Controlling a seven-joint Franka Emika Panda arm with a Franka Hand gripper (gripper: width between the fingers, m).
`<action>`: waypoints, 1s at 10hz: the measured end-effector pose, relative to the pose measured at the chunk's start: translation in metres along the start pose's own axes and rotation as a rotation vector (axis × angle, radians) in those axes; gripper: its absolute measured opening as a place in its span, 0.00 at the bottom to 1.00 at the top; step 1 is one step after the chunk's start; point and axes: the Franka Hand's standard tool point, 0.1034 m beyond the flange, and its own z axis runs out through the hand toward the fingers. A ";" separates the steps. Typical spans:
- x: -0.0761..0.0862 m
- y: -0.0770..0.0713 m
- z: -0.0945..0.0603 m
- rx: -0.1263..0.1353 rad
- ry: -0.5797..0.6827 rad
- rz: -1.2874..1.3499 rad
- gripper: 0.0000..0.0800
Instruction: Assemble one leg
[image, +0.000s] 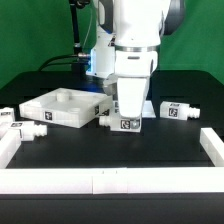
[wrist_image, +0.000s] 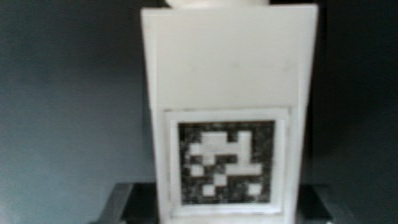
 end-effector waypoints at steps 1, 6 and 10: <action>-0.003 -0.020 -0.006 0.009 -0.005 0.016 0.36; -0.006 -0.083 0.009 0.052 0.007 0.051 0.36; 0.015 -0.089 0.009 0.051 0.020 0.055 0.36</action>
Offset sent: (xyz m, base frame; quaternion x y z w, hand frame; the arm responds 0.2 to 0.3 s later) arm -0.0391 0.0061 -0.0082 0.0017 0.0226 0.0185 0.9996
